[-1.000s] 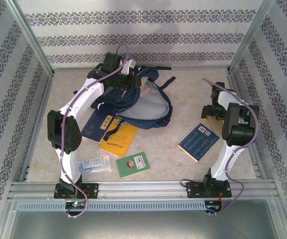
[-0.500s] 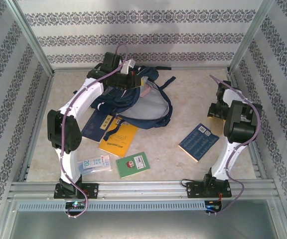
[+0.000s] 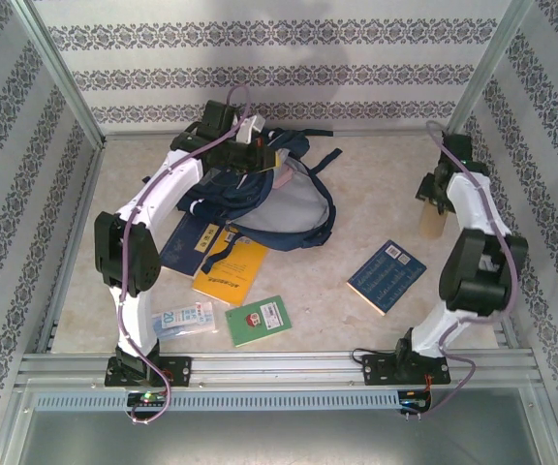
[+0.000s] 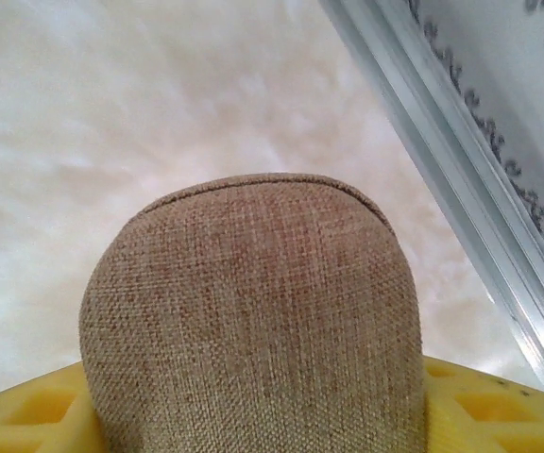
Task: Pack the student bag
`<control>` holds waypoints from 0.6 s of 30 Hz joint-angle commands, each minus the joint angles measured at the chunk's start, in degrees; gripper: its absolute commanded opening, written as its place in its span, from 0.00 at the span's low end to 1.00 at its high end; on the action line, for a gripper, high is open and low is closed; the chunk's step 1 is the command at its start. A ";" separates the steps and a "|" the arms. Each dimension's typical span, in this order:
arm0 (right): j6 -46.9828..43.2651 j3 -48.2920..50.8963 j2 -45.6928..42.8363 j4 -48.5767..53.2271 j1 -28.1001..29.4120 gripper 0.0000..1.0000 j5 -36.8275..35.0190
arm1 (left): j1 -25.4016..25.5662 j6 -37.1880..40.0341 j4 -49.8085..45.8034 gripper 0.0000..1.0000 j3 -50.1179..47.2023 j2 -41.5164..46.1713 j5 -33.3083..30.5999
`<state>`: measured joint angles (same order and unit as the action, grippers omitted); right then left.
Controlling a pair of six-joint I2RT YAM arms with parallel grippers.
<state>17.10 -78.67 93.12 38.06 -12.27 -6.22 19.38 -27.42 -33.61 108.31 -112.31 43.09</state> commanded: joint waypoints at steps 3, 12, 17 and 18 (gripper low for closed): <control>15.12 10.47 -8.00 -12.57 5.34 0.43 16.58 | -0.72 2.68 0.31 0.00 5.51 2.86 2.60; 35.36 20.93 -13.31 -37.20 22.40 0.39 26.18 | 0.04 4.75 -2.70 0.00 8.02 4.17 5.04; 43.62 19.96 -7.46 -46.65 30.93 0.38 25.05 | 0.46 4.69 -2.00 0.00 8.32 3.87 6.61; 45.60 19.83 -5.83 -49.24 32.29 0.37 24.38 | 0.53 4.45 -1.62 0.00 8.32 3.79 6.89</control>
<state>54.43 -57.69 83.94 -0.62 18.02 18.48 19.14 -24.21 -39.22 113.51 -112.25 44.66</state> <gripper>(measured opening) 0.617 0.061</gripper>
